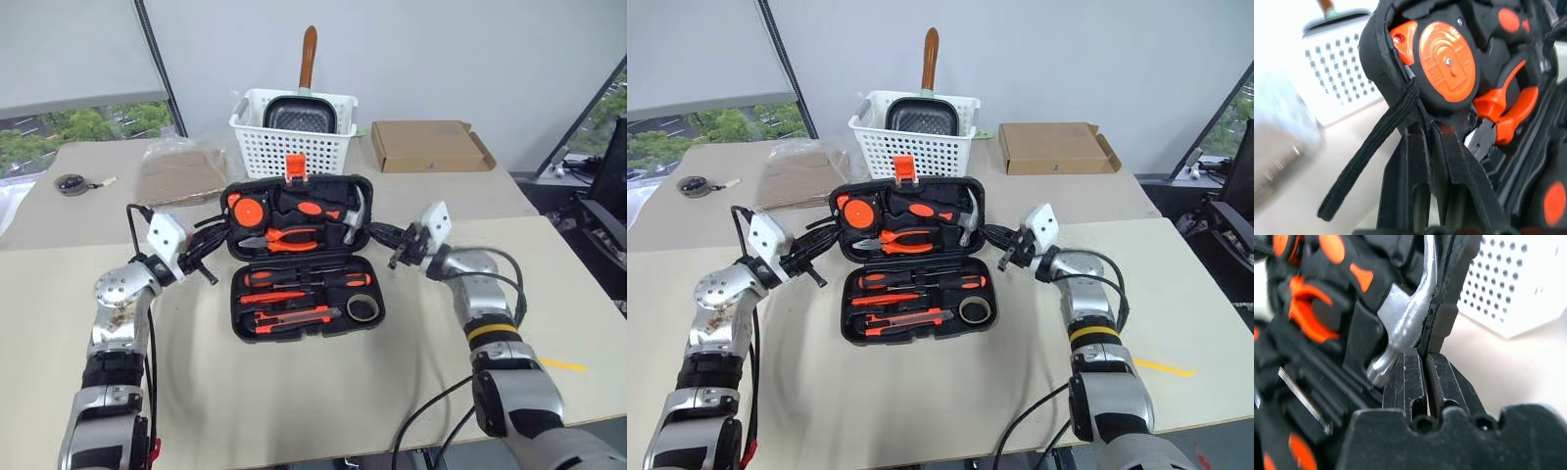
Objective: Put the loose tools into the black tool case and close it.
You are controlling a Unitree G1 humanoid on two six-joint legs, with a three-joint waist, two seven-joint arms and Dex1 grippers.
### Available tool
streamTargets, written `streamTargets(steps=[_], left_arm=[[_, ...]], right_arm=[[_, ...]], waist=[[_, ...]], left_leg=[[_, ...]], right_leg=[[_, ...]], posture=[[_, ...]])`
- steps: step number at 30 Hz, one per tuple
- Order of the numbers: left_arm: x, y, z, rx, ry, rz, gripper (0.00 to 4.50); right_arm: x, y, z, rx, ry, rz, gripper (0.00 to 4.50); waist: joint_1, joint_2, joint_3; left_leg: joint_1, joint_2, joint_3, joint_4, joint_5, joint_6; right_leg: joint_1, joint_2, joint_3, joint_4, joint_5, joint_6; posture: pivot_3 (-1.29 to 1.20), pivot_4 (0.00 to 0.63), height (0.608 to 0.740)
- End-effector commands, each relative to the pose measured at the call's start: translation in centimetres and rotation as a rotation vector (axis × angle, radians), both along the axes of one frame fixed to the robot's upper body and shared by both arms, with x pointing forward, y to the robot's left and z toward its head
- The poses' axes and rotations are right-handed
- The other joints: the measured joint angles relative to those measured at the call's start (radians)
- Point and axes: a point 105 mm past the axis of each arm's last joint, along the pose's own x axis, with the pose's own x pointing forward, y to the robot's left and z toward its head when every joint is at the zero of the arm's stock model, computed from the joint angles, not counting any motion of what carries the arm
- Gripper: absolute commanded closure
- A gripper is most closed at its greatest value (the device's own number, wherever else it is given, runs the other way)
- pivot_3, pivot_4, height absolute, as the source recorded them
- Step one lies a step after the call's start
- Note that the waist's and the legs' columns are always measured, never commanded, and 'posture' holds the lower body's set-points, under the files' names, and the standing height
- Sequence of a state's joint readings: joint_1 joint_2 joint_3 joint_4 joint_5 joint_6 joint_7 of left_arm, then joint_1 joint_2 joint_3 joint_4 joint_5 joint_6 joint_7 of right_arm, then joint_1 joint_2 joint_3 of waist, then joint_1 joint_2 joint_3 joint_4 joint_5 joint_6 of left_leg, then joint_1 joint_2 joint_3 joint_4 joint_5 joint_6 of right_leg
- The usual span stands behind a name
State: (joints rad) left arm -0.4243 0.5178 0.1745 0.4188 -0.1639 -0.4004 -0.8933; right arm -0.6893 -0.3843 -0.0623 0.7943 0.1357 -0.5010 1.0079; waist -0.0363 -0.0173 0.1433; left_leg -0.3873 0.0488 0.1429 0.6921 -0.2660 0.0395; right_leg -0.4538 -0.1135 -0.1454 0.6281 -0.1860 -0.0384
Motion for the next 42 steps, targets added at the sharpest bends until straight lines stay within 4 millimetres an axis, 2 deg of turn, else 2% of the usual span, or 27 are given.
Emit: streamTargets(steps=[1,5,7,9,10,13,15,17,19,21,24,25,28,30,32,35,36,40,42], left_arm=[[-1.2,-0.3,-0.3,0.158,-0.131,-0.025,4.42],[-2.8,0.2,-1.8,0.283,-0.201,-0.032,4.42],[-4.0,0.6,-3.3,0.358,-0.16,-0.074,4.42],[-6.2,1.2,-4.8,0.421,-0.117,-0.152,3.75],[-7.0,1.8,-4.9,0.413,-0.118,-0.145,3.48],[-7.3,4.0,-4.1,0.228,-0.057,0.018,2.34],[-8.3,5.1,-3.7,0.076,0.009,0.1,1.61],[-8.7,6.3,-3.2,-0.037,0.043,0.195,0.87],[-8.2,6.9,-2.2,-0.129,0.034,0.283,0.13],[-7.5,6.5,-1.3,-0.197,0.022,0.319,0.04],[-5.7,3.7,0.5,-0.259,0.008,0.245,0.04],[-5.0,2.6,1.2,-0.276,0.001,0.214,0.04],[-2.8,-1.7,3.1,-0.309,0.005,0.071,0.04],[-2.1,-4.0,3.5,-0.288,0.028,-0.016,0.04],[-1.7,-6.2,3.0,-0.205,0.071,-0.112,0.04],[-1.2,-7.9,1.3,-0.096,0.138,-0.191,0.04],[-1.1,-8.3,0.5,-0.059,0.17,-0.21,0.04],[0.0,-8.9,-2.0,0.057,0.238,-0.221,0.04],[0.9,-8.9,-2.6,0.091,0.251,-0.207,0.04]], right_arm=[[-1.9,0.9,0.0,-0.159,-0.207,0.112,4.5],[-2.8,0.1,-0.8,-0.257,-0.299,0.127,4.5],[-3.5,-0.2,-1.6,-0.344,-0.33,0.166,4.5],[-4.7,-1.0,-2.8,-0.417,-0.318,0.214,3.74],[-5.0,-1.7,-3.4,-0.425,-0.27,0.216,3.44],[-6.6,-4.3,-5.3,-0.511,-0.091,0.251,2.41],[-8.8,-6.2,-6.1,-0.526,0.095,0.301,2.38],[-10.4,-6.8,-5.9,-0.501,0.239,0.335,2.38],[-11.4,-6.2,-5.1,-0.455,0.348,0.357,2.38],[-12.5,-5.1,-4.6,-0.413,0.443,0.391,2.38],[-15.0,-3.2,-4.9,-0.441,0.59,0.495,2.38],[-15.0,-2.2,-5.0,-0.427,0.599,0.502,2.38],[-12.7,1.4,-5.0,-0.346,0.548,0.436,2.38],[-10.5,2.5,-4.7,-0.312,0.489,0.352,2.38],[-7.7,3.3,-3.2,-0.216,0.424,0.238,2.38],[-4.4,3.3,-1.8,-0.111,0.352,0.079,2.38],[-3.5,3.1,-1.5,-0.094,0.331,0.03,2.38],[-0.6,2.2,-0.7,-0.03,0.259,-0.153,2.38],[0.1,1.9,-0.5,-0.015,0.236,-0.207,2.38]], waist=[[0.0,0.0,0.0],[0.002,0.0,0.0],[0.003,0.0,0.0],[0.002,0.001,0.0],[0.001,0.001,0.0],[0.01,0.001,0.0],[0.022,0.002,0.0],[0.035,0.002,0.0],[0.045,0.002,0.0],[0.05,0.003,0.001],[0.063,0.003,0.002],[0.068,0.003,0.002],[0.076,0.0,0.002],[0.072,-0.001,0.002],[0.06,-0.001,0.002],[0.044,-0.001,0.002],[0.043,-0.001,0.002],[0.046,-0.002,0.002],[0.047,-0.001,0.001]], left_leg=[[0.001,0.0,0.0,0.0,0.0,0.0],[0.004,0.001,0.0,0.0,0.0,0.0],[0.007,0.001,0.0,0.0,-0.003,0.004],[0.009,0.002,0.0,0.0,-0.005,0.003],[0.011,0.003,0.0,0.0,-0.005,0.001],[0.014,0.003,0.0,-0.004,-0.007,0.002],[0.011,0.003,0.001,-0.004,-0.004,0.009],[0.009,0.002,-0.002,-0.002,-0.006,0.012],[0.011,0.002,-0.005,-0.001,-0.009,0.015],[0.011,0.002,-0.006,0.0,-0.014,0.009],[0.01,0.001,-0.007,0.002,-0.014,0.008],[0.009,0.001,-0.007,0.002,-0.014,0.008],[0.009,0.001,-0.006,0.004,-0.014,0.008],[0.008,0.001,-0.006,0.005,-0.012,0.006],[0.006,0.001,-0.003,0.004,-0.011,0.006],[0.003,0.0,-0.001,0.004,-0.007,0.01],[0.003,0.0,0.0,0.004,0.0,0.005],[-0.001,0.002,0.0,0.002,0.001,0.003],[-0.001,0.002,0.0,0.002,0.002,0.003]], right_leg=[[0.001,0.0,0.0,0.001,-0.001,0.001],[0.003,-0.001,0.001,0.002,-0.003,0.005],[0.004,-0.002,0.001,0.003,-0.003,0.005],[0.005,-0.002,0.001,0.004,-0.003,0.005],[0.006,-0.002,0.001,0.004,-0.003,0.005],[0.009,-0.007,0.001,0.003,-0.006,0.001],[0.006,-0.01,0.001,0.003,-0.006,0.001],[0.007,-0.014,0.001,0.002,-0.006,0.001],[0.011,-0.016,-0.001,-0.001,-0.006,0.001],[0.013,-0.017,-0.003,-0.002,-0.006,0.003],[0.014,-0.018,-0.004,-0.003,-0.005,0.006],[0.014,-0.018,-0.004,-0.003,-0.004,0.007],[0.014,-0.016,-0.007,-0.003,-0.004,0.008],[0.013,-0.015,-0.008,-0.002,-0.002,0.011],[0.01,-0.013,-0.008,-0.002,0.001,0.015],[0.006,-0.008,-0.006,-0.002,0.002,0.016],[0.006,-0.006,-0.006,-0.002,0.002,0.016],[-0.001,-0.003,-0.005,-0.002,0.002,0.015],[0.0,-0.002,-0.005,-0.002,0.002,0.014]], posture=[[0.0,0.15,0.7],[0.0,0.15,0.7],[0.0,0.15,0.7],[0.0,0.15,0.7],[0.0,0.15,0.7],[0.0,0.15,0.7],[0.0,0.15,0.7],[0.0,0.15,0.7],[0.0,0.15,0.7],[0.0,0.15,0.7],[0.0,0.15,0.7],[0.0,0.15,0.7],[0.0,0.15,0.7],[0.0,0.15,0.7],[0.0,0.15,0.7],[0.0,0.15,0.7],[0.0,0.15,0.7],[0.0,0.15,0.7],[0.0,0.15,0.7]])
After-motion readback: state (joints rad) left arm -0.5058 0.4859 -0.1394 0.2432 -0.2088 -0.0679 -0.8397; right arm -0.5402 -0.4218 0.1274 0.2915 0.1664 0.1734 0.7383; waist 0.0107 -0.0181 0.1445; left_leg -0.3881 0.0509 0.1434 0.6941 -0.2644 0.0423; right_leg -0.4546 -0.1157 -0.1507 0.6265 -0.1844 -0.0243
